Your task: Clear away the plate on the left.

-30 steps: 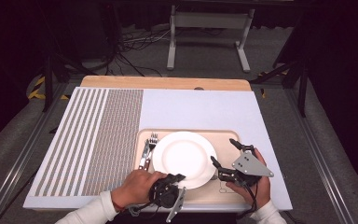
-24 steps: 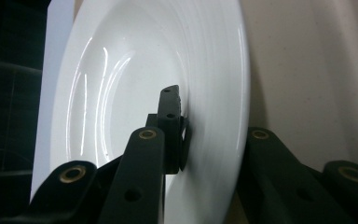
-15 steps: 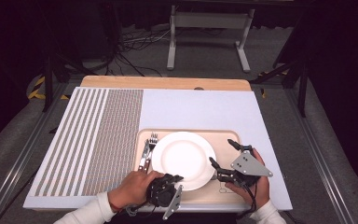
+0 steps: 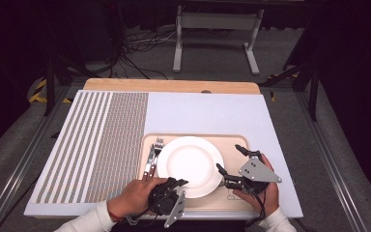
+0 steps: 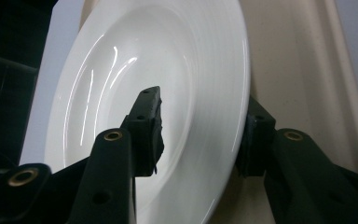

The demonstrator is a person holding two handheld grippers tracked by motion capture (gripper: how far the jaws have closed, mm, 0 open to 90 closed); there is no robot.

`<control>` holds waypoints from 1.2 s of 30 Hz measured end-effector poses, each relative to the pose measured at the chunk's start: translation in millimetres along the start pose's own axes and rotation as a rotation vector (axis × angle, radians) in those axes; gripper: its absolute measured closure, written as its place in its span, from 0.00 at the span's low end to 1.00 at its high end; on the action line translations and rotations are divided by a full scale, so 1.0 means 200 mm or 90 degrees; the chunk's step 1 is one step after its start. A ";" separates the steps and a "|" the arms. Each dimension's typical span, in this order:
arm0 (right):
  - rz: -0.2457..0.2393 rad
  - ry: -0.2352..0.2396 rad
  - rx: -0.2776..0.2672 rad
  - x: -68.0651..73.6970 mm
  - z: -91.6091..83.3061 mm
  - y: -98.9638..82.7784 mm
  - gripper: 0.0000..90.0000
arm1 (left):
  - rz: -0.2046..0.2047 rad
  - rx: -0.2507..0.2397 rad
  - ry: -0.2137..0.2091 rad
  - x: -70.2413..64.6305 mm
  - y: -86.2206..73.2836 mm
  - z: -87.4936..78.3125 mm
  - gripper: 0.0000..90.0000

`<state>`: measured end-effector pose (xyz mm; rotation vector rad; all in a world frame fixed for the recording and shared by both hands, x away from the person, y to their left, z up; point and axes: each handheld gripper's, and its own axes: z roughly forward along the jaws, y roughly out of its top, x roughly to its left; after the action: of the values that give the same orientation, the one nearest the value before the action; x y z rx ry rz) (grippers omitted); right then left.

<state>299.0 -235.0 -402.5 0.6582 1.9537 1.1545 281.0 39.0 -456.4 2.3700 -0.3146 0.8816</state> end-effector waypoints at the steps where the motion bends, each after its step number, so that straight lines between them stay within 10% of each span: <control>1: -0.001 0.000 0.000 0.00 0.00 0.00 0.22 | 0.002 -0.002 -0.001 0.00 0.00 0.00 0.62; 36: -0.023 0.009 0.001 0.04 0.01 0.01 0.22 | -0.090 -0.084 0.021 0.09 -0.05 -0.15 0.18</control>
<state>296.4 -227.6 -403.6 0.6148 1.9709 1.1377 282.2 65.1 -430.6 2.2240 -0.1832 0.8073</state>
